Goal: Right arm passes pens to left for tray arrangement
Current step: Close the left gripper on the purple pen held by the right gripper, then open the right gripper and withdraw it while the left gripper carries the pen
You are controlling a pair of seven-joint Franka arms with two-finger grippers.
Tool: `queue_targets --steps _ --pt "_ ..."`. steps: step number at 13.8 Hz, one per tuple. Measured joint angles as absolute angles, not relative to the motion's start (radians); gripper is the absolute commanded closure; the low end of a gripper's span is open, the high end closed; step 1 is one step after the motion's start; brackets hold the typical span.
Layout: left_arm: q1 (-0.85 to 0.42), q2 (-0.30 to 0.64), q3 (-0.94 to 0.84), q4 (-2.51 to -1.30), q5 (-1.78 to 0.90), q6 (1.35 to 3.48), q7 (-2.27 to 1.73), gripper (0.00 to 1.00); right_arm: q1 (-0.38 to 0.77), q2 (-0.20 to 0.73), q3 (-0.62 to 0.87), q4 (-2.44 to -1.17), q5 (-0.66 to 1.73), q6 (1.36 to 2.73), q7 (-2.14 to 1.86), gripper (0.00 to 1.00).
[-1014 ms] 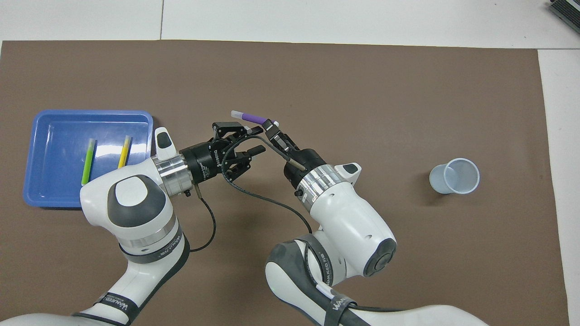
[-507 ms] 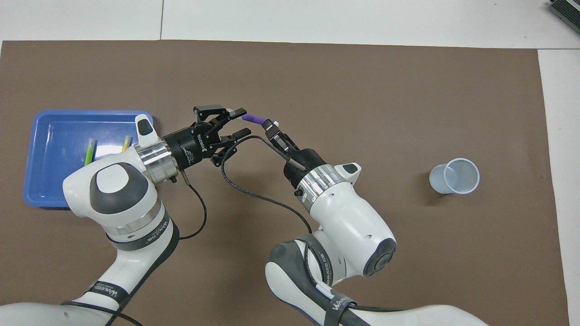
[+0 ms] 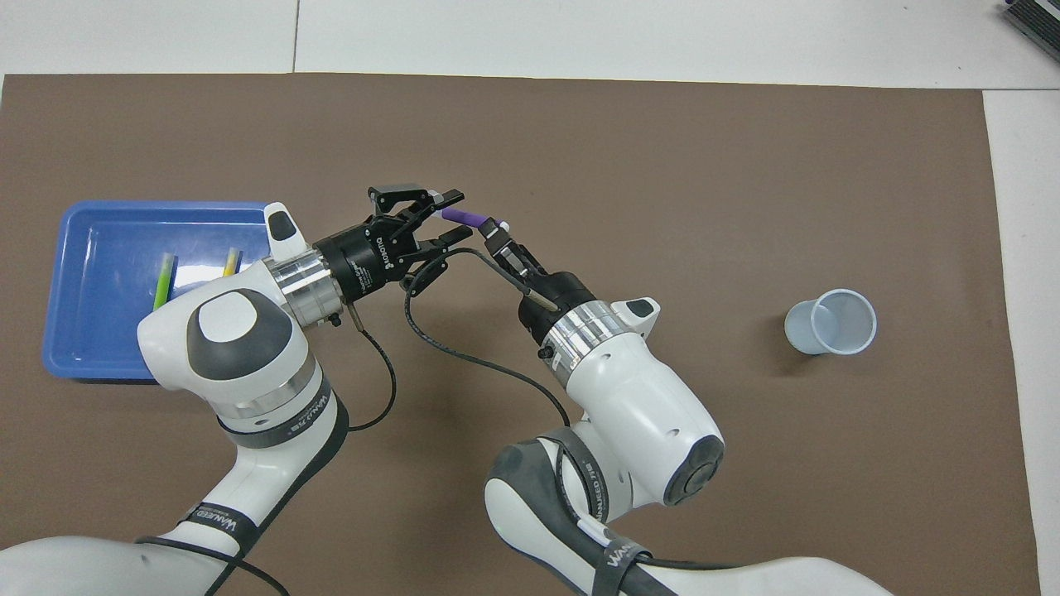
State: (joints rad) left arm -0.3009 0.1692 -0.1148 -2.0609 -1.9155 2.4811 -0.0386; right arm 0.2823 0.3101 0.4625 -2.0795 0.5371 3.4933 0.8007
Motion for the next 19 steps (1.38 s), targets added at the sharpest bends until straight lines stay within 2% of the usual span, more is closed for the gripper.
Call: queue_targets --steps 1,2,4,7,13,14,15,16,19 --pt "-0.307 0.177 -0.115 -2.061 -1.917 2.483 -0.038 0.54 0.282 0.310 0.462 -2.080 0.537 3.493 0.801 1.00" --pt "-0.310 0.183 -0.115 -2.059 -1.918 2.484 -0.037 0.61 0.282 0.310 0.462 -2.080 0.537 3.493 0.801 1.00" --pt "-0.310 0.187 -0.114 -2.057 -1.919 2.484 -0.035 0.86 0.282 0.310 0.462 -2.080 0.537 3.493 0.801 1.00" --pt "-0.310 0.187 -0.112 -2.051 -1.919 2.486 -0.024 1.00 0.282 0.311 0.463 -2.080 0.537 3.490 0.801 1.00" --pt "-0.310 0.187 -0.113 -2.047 -1.919 2.491 -0.009 1.00 0.282 0.311 0.462 -2.077 0.537 3.490 0.801 1.00" --pt "-0.310 0.187 -0.113 -2.047 -1.919 2.491 -0.004 1.00 0.282 0.311 0.462 -2.077 0.537 3.490 0.801 0.71" --pt "-0.310 0.187 -0.113 -2.046 -1.919 2.492 -0.002 1.00 0.282 0.312 0.462 -2.076 0.537 3.490 0.801 0.04" --pt "-0.310 0.187 -0.112 -2.046 -1.918 2.494 0.004 1.00 0.282 0.312 0.462 -2.076 0.537 3.490 0.801 0.00" --pt "-0.308 0.187 -0.107 -2.046 -1.886 2.497 0.017 1.00 0.281 0.311 0.462 -2.069 0.537 3.478 0.801 0.00"
